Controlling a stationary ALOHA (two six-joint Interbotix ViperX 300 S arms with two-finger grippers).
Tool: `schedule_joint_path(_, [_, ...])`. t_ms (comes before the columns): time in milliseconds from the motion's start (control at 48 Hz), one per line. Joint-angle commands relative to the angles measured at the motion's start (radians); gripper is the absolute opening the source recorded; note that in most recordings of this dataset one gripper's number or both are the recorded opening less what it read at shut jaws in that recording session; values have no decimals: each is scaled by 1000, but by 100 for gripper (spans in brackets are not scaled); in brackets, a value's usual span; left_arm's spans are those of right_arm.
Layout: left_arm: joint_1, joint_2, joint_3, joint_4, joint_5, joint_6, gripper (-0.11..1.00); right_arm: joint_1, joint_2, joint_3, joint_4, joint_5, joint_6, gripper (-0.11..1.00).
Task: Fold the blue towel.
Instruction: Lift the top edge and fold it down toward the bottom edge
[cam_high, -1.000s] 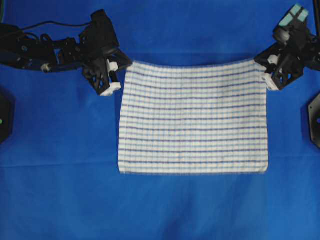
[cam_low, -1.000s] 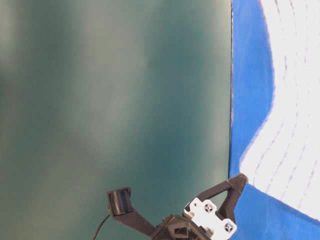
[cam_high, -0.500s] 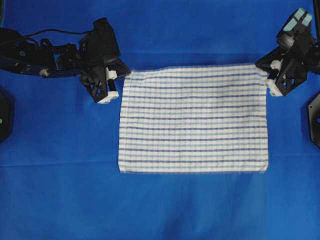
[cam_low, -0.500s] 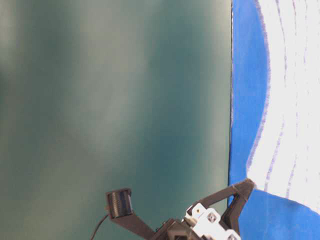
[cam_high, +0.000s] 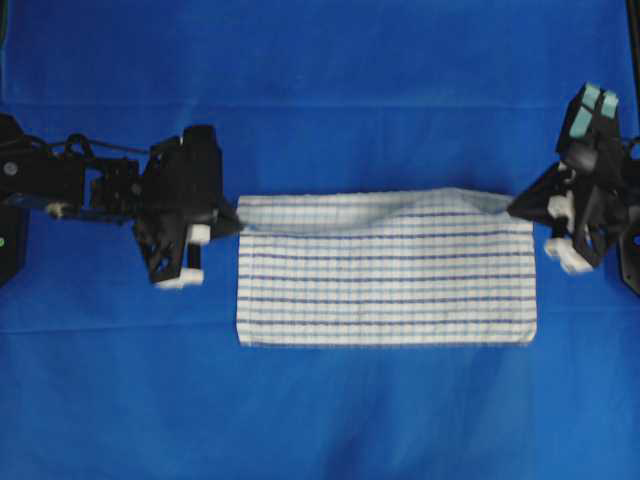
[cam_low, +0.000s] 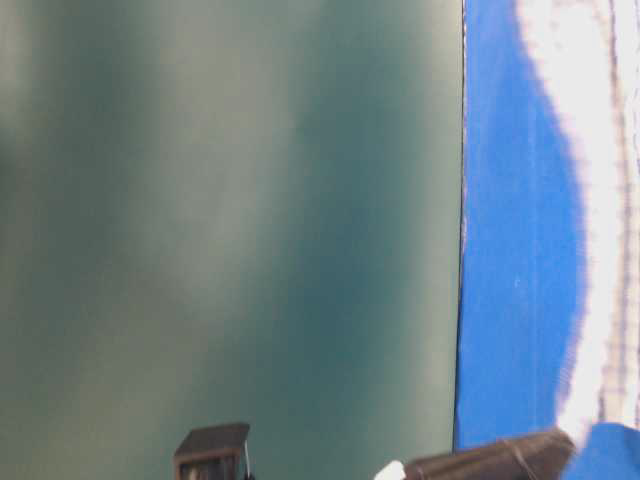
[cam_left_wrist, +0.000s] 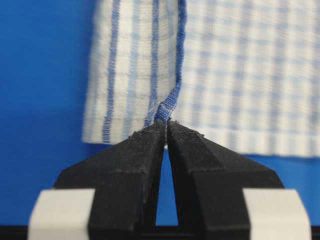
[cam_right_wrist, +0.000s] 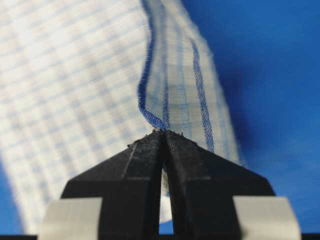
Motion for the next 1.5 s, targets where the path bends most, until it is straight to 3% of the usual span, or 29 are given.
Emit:
schedule_joint_path(0, [-51,-20,-6,2,-3,-29,3,69,-3,-8,5,18,31,2])
schedule_joint_path(354, [-256,11,-34,2,-3,-206,3,301,12,-11,5,38,178,2])
schedule_joint_path(583, [-316,32,-61,2,-3,-232,3,403,61,-18,5,15,267,2])
schedule_joint_path(1062, [-299,34,-55,2,-3,-219,4,423,152,-38,2,-28,282,2])
schedule_joint_path(1187, [-296,32,-55,2,0,-219,15,423,169,-48,2,-28,282,3])
schedule_joint_path(1250, [-288,32,-57,2,0,-225,26,423,170,-52,2,-28,282,12])
schedule_joint_path(1396, [-244,31,-58,2,0,-221,54,416,153,-61,-44,-21,278,58])
schedule_joint_path(1437, [-224,31,-60,2,0,-215,60,407,146,-60,-60,-21,279,65])
schedule_joint_path(1479, [-206,29,-61,2,0,-212,65,390,138,-57,-75,-20,279,65])
